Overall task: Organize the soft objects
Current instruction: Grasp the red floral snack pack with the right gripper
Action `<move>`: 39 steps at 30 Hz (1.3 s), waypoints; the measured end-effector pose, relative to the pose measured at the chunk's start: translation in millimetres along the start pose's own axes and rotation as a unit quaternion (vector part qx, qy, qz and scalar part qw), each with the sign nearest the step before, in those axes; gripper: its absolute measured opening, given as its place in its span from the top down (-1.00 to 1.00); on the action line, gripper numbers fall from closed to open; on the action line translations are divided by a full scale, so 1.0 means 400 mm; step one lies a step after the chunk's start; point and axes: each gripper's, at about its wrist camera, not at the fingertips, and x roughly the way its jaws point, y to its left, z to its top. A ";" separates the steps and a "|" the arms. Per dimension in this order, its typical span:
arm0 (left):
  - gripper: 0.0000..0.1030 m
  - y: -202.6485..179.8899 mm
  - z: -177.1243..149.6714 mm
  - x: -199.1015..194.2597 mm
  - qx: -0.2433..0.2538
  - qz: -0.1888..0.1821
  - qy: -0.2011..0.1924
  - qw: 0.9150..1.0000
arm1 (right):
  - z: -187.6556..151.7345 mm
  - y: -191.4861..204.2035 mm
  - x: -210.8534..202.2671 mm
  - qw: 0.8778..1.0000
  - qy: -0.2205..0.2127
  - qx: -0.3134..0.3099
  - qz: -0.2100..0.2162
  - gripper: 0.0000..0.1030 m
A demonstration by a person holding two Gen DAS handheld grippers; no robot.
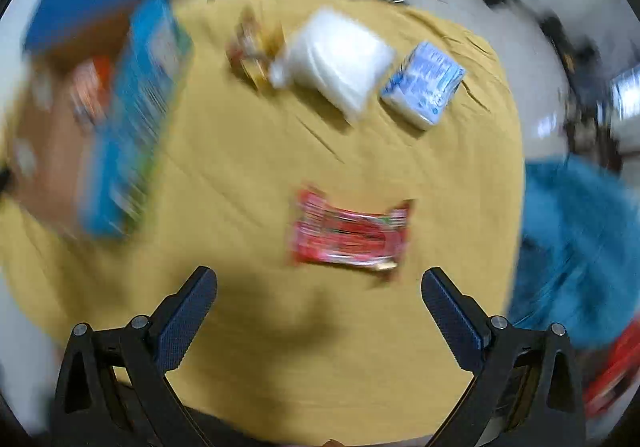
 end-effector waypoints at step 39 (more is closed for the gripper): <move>-0.99 -0.315 0.201 0.252 -0.028 0.013 0.087 0.996 | 0.084 -0.652 0.253 0.891 0.126 0.358 0.248 -0.49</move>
